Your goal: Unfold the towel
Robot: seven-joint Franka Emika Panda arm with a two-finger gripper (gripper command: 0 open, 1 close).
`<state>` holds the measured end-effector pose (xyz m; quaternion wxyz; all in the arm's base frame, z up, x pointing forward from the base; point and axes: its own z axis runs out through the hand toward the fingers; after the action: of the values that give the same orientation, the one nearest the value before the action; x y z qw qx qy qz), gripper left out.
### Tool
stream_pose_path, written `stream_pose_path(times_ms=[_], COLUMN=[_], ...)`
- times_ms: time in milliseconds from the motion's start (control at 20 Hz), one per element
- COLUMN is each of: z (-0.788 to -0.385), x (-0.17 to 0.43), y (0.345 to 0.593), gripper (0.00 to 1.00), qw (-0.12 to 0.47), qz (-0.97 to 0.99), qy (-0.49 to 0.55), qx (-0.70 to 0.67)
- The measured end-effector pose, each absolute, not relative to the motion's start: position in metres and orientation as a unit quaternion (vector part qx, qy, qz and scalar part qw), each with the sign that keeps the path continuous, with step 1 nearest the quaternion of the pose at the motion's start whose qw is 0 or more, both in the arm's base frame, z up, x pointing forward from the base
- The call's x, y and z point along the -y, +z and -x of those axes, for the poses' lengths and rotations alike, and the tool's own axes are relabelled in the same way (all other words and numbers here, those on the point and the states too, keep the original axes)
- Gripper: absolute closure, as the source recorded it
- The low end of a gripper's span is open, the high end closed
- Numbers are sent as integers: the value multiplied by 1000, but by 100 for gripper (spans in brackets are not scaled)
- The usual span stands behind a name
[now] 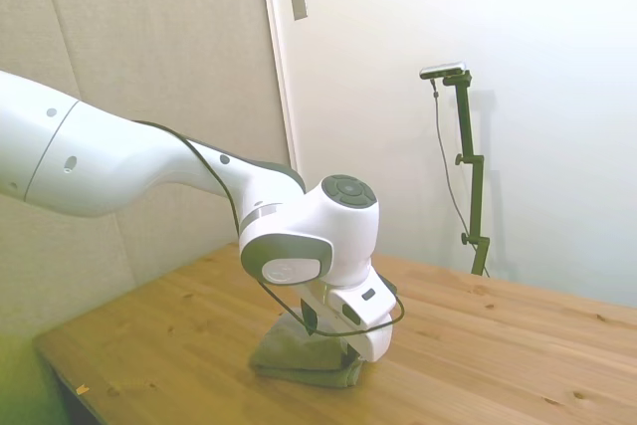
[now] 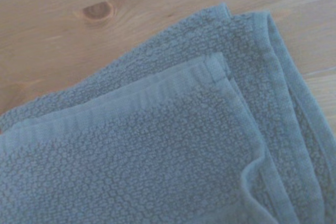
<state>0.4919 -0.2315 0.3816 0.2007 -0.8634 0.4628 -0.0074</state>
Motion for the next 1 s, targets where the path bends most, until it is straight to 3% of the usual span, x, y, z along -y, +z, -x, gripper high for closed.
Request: stream_pose_path(times_ms=[1000], z=[-491], x=[224], y=[382], gripper=[100], qw=[214], qz=[873], qy=[-13], qx=[-437])
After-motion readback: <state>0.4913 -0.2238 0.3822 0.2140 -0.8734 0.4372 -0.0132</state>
